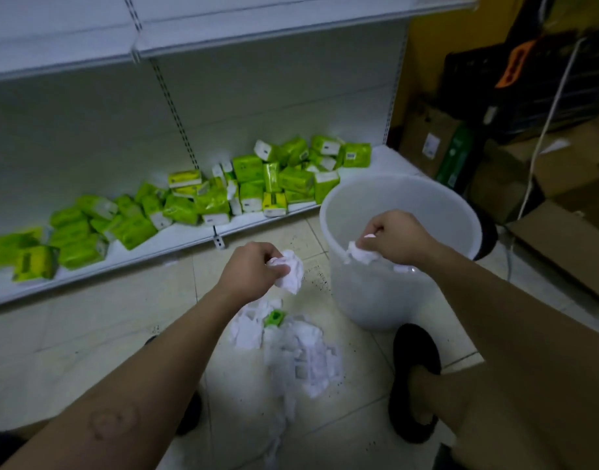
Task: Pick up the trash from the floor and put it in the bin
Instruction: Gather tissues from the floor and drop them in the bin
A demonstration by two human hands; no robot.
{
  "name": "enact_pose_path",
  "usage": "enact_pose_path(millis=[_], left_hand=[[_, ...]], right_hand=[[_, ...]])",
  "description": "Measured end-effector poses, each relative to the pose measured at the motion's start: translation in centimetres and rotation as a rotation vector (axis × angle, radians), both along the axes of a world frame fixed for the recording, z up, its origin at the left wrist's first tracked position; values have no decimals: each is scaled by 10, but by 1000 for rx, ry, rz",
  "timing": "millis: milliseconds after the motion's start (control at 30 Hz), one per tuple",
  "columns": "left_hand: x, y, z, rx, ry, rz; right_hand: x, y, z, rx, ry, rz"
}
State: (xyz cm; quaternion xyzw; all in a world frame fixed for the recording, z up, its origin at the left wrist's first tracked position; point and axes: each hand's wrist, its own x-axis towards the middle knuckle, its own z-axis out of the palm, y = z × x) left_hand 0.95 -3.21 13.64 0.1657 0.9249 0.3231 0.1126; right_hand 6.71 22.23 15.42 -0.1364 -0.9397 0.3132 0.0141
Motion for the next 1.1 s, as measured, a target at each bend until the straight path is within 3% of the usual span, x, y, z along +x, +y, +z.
enact_pose_path(millis=[100, 367, 567, 833, 1100], left_hand=[[-7, 35, 6, -36, 67, -45], [-34, 133, -10, -102, 147, -63], [-42, 164, -36, -202, 89, -75], [-10, 126, -52, -276, 42, -95], [31, 48, -63, -247, -44, -88]], right_hand=[[8, 30, -6, -80, 106, -138], [6, 79, -39, -74, 86, -292], [5, 89, -46, -179, -76, -208], [18, 63, -33, -127, -141, -79], [37, -24, -44, 13, -266, 123]])
